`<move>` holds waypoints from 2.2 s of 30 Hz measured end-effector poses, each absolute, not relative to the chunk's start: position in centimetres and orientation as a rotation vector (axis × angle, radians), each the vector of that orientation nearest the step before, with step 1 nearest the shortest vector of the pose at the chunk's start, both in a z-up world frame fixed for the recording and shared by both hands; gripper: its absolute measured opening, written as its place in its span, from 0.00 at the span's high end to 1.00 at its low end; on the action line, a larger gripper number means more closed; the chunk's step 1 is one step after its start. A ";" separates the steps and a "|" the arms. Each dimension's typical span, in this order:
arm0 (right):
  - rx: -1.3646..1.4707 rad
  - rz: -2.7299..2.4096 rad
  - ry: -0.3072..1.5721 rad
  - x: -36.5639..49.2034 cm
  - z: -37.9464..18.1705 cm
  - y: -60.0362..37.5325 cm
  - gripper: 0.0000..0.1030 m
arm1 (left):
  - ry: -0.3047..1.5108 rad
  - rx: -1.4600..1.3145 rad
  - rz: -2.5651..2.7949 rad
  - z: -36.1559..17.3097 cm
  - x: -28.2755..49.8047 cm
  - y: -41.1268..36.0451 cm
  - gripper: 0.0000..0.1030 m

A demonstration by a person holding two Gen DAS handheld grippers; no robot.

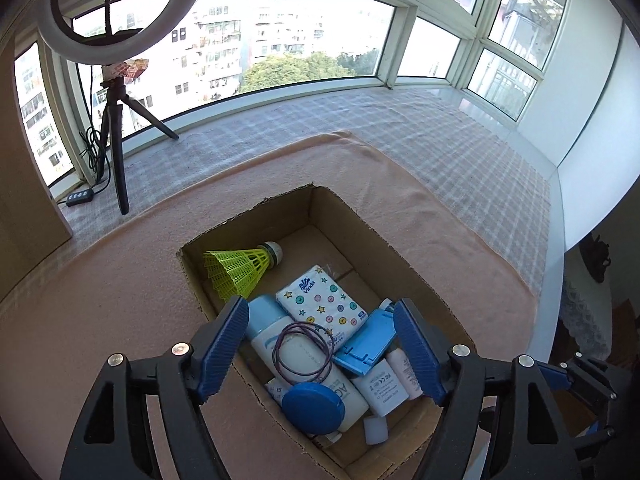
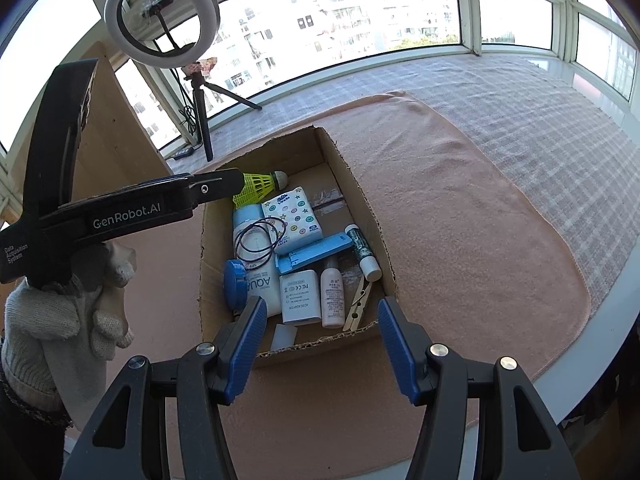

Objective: Organize objects

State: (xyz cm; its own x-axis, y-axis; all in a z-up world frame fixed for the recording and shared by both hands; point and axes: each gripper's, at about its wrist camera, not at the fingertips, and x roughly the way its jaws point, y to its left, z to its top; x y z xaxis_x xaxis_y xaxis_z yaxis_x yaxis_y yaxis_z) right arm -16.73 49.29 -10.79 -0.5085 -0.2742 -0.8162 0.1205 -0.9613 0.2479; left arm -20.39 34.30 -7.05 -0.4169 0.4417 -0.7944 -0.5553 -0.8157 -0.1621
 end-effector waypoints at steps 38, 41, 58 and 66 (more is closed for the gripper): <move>1.254 -2.467 0.045 -15.4 -7.7 36.1 0.25 | 0.029 -1.217 2.572 -3.4 -15.2 12.9 0.18; 1.238 -2.465 0.084 -15.3 -7.6 34.5 0.24 | 0.001 -1.223 2.615 -3.3 -14.4 10.6 0.18; 1.145 -2.425 0.265 -13.4 -7.6 26.9 0.23 | -0.108 -1.301 2.772 -4.3 -9.7 1.8 0.16; 1.112 -2.383 0.280 -12.2 -7.4 24.2 0.23 | -0.159 -1.341 2.817 -5.0 -7.8 -0.9 0.16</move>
State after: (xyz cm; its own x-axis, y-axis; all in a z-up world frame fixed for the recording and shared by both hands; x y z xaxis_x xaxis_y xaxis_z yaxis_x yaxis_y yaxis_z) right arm -12.16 24.19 -7.45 -0.5472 -0.3458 -0.7623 0.5132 -0.8580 0.0208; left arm -7.85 -0.94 -4.99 -0.6315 0.0599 -0.7731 0.0275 -0.9947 -0.0995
